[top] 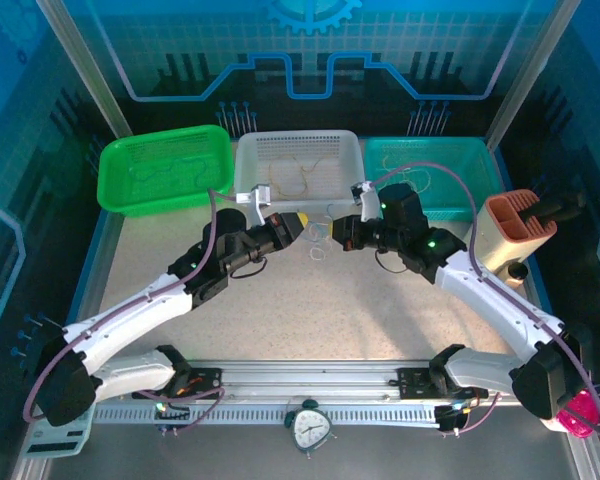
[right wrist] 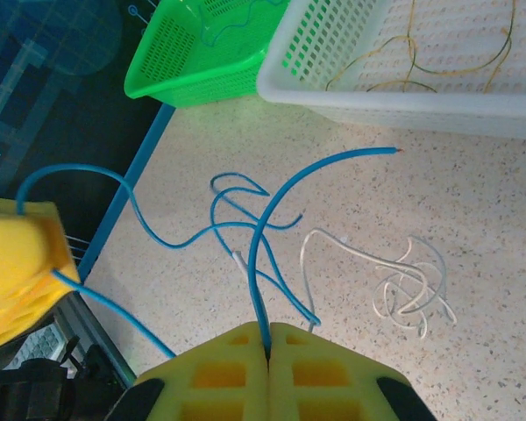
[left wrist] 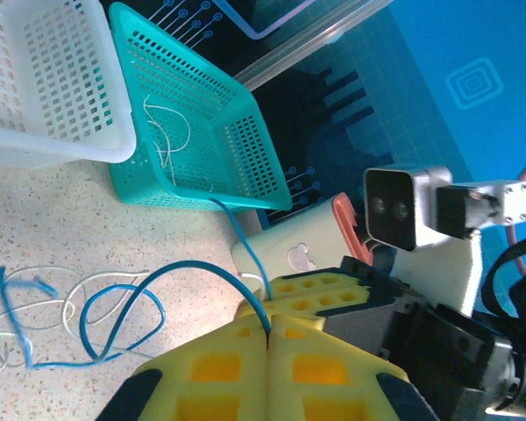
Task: Untangle the cables
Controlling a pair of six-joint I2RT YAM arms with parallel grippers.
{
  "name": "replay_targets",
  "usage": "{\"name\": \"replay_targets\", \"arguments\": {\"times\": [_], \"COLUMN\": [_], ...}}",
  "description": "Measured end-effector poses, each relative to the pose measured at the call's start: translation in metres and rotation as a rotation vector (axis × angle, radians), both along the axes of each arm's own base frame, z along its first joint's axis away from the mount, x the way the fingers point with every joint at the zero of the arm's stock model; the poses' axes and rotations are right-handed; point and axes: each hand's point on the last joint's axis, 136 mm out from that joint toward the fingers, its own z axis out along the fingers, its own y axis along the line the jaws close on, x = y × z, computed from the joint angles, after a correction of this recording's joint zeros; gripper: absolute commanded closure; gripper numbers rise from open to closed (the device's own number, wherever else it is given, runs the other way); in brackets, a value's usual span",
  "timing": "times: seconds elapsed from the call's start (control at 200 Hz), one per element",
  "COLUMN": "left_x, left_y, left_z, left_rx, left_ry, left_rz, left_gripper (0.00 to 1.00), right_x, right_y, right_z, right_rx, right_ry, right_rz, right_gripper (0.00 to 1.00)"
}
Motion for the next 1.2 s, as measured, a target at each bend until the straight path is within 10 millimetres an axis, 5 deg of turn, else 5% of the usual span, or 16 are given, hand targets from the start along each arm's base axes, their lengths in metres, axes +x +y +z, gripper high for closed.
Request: {"name": "replay_targets", "arguments": {"times": [0.345,0.6,0.785,1.2], "left_x": [-0.007,-0.011,-0.011,-0.014], "left_y": [-0.005,-0.007,-0.007,-0.002], "left_z": [0.011,0.019,0.037,0.061], "left_rx": [0.067,0.083,0.084,0.081], "left_ry": [-0.081,-0.122,-0.153,-0.179], "left_rz": [-0.064,-0.096,-0.098,-0.081], "left_gripper": [1.0,1.0,1.0,1.0], "right_x": [0.0,0.003,-0.001,-0.024], "right_y": [-0.013,-0.028,-0.034,-0.034], "right_z": [-0.047,-0.063,-0.043,0.047], "right_rx": [-0.049,-0.073,-0.045,0.074], "right_ry": [0.093,0.122,0.079,-0.121], "right_rz": [-0.047,-0.086,-0.1,-0.064], "right_gripper": [0.66,0.51,0.36,0.31]}}
